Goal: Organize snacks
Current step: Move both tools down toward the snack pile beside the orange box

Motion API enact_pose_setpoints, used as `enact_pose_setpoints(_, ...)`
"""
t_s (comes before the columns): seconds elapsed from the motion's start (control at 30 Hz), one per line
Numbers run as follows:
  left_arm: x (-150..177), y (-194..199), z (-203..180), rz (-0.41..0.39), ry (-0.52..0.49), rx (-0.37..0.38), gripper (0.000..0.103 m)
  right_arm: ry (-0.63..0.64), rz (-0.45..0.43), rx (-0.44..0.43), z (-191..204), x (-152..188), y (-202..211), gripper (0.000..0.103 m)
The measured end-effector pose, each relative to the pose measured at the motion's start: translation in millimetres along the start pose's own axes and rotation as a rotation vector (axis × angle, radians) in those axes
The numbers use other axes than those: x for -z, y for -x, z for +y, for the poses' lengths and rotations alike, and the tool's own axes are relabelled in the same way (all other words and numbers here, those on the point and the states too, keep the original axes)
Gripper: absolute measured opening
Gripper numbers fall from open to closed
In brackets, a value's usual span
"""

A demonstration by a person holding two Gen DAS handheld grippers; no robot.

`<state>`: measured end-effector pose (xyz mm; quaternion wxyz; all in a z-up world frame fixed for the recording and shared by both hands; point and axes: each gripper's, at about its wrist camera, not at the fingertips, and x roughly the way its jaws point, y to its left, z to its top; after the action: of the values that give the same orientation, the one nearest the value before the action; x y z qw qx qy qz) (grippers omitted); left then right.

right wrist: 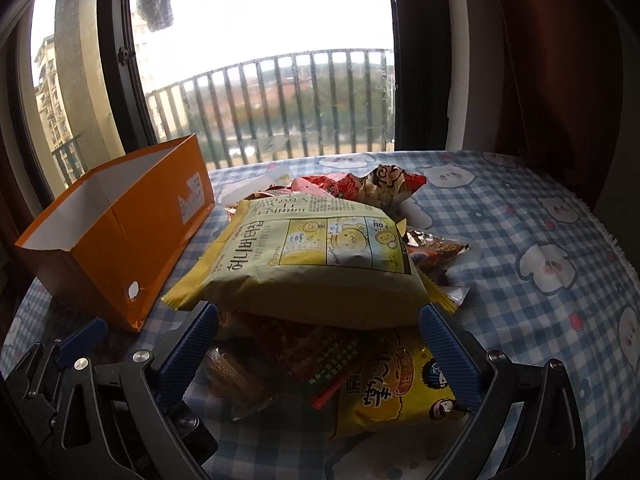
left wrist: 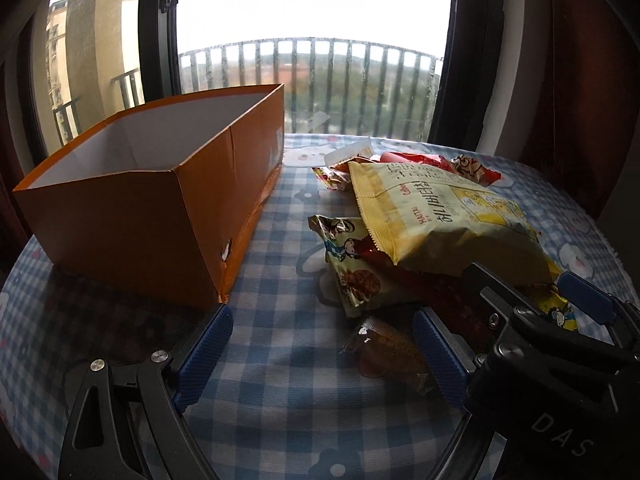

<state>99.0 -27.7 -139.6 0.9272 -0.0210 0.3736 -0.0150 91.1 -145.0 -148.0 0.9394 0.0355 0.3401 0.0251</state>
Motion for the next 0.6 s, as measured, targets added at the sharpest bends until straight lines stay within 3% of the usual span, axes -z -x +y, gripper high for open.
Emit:
enact_pose_setpoints(0.37,13,-26,-20,0.083,-0.056,0.047,0.089,-0.009,0.067,0.006,-9,23,-20,0.099)
enact_pose_setpoints(0.47,13,-32,-25,0.106,-0.050,0.065,0.082,-0.007,0.069,0.012,-12,24,-21,0.099)
enact_pose_setpoints(0.6,15,-37,-33,0.121,-0.069,0.105,0.060,-0.006,0.073,0.030,-17,24,-20,0.099)
